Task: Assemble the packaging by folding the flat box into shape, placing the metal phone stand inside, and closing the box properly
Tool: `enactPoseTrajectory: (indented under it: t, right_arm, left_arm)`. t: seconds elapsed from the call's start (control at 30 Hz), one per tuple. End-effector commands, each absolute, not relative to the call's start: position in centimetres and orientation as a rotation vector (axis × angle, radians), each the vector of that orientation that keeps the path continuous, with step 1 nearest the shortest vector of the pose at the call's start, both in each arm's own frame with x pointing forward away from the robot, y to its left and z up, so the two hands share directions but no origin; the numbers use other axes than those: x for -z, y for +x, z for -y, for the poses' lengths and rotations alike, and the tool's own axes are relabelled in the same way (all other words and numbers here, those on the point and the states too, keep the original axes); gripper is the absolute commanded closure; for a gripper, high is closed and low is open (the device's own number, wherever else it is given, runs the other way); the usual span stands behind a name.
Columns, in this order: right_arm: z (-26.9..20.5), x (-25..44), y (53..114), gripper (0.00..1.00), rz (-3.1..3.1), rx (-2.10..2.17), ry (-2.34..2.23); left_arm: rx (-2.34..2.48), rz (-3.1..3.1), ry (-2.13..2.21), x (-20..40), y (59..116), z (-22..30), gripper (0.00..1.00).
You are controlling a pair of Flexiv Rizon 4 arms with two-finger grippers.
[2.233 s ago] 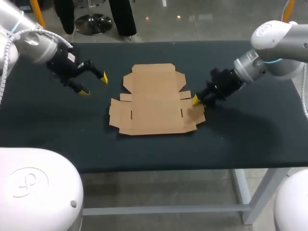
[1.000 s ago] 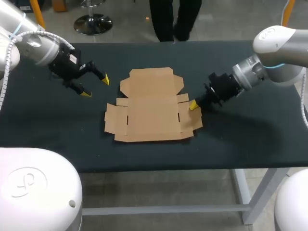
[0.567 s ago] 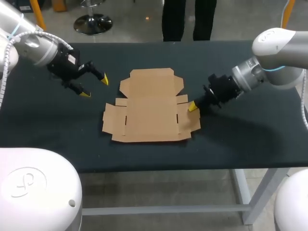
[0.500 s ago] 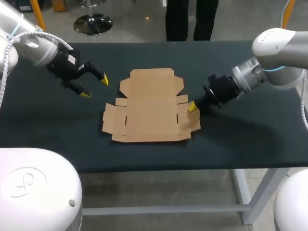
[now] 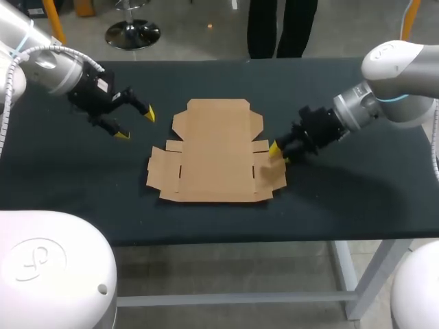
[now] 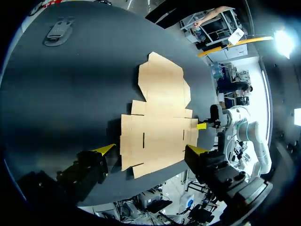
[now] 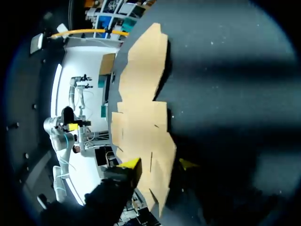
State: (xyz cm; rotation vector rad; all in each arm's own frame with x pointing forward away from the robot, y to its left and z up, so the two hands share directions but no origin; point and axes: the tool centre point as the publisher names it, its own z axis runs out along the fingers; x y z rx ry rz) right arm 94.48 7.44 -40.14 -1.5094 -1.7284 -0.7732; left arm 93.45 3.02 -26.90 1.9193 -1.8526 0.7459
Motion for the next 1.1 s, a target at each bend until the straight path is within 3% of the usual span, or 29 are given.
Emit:
enactPoseTrajectory:
  t: [0.03,0.17,0.47,0.87,0.97,1.1]
  right_arm:
    - [-6.0,38.5,94.3,0.2,1.753,0.789,-1.509]
    - [-4.8,37.4,94.8,0.24,1.783,0.812,-1.518]
    - [-5.7,38.4,93.9,0.5,1.76,0.775,-1.47]
    - [-5.6,39.5,93.1,0.55,1.731,0.742,-1.502]
    - [-6.3,39.8,93.2,0.64,1.729,0.729,-1.482]
    - [-6.9,40.0,93.3,1.0,1.736,0.722,-1.464]
  left_arm:
    - [-0.736,1.875,1.911,26.5,93.6,-2.5,0.0]
    - [-0.738,1.886,1.908,26.3,93.8,-2.3,0.0]
    - [-0.736,1.884,1.899,26.5,94.1,-2.0,0.0]
    - [-0.733,1.88,1.898,26.7,94.1,-2.3,0.0]
    - [-0.733,1.877,1.896,26.8,94.0,-2.3,0.0]
    - [-0.739,1.875,1.906,26.7,93.6,-2.6,0.0]
